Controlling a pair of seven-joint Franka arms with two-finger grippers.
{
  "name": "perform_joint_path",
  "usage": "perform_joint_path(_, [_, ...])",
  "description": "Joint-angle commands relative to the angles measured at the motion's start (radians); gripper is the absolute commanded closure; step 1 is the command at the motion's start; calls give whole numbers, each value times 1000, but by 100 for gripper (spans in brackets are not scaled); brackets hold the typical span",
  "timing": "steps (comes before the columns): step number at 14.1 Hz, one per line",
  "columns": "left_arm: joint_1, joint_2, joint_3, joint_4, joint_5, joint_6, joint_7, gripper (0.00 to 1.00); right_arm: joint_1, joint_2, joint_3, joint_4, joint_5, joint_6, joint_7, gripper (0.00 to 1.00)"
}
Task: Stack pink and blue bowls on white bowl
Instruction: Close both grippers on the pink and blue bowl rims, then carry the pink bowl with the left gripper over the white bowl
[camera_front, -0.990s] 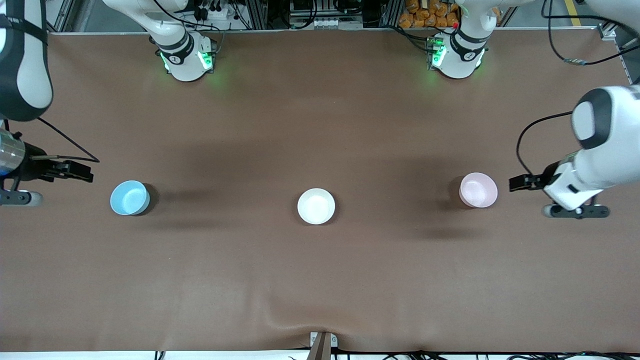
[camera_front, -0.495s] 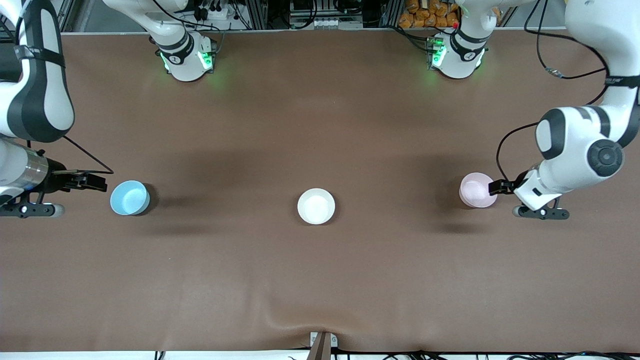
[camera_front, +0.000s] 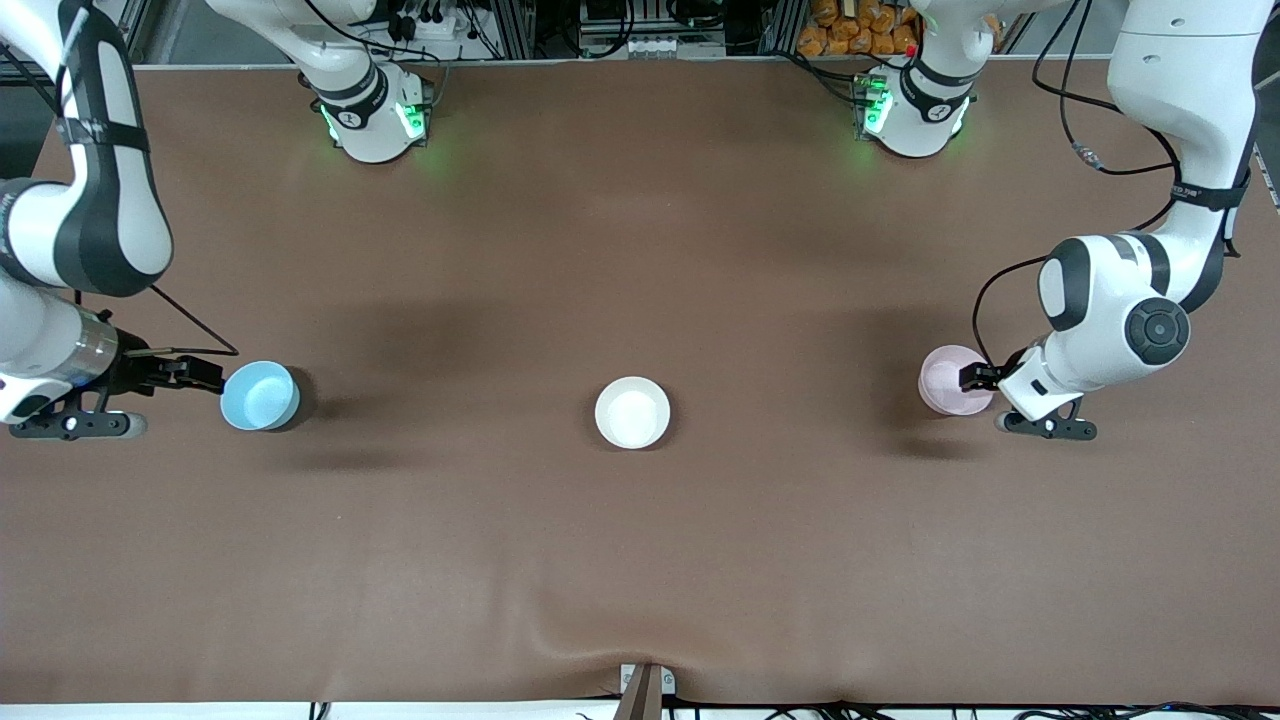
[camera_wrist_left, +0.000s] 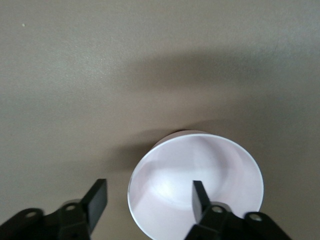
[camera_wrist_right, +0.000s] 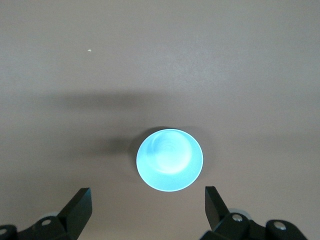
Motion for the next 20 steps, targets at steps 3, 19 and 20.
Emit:
perform_joint_path(3, [49, 9, -5, -7, -17, 17, 126, 41, -92, 112, 12, -10, -13, 147, -121, 0])
perform_joint_path(19, [24, -12, -138, 203, -128, -230, -115, 100, -111, 115, 17, -30, -2, 201, -202, 0])
perform_joint_path(20, [15, -4, -160, 241, -129, -248, -168, 100, -102, 101, 17, -30, -2, 180, -198, 0])
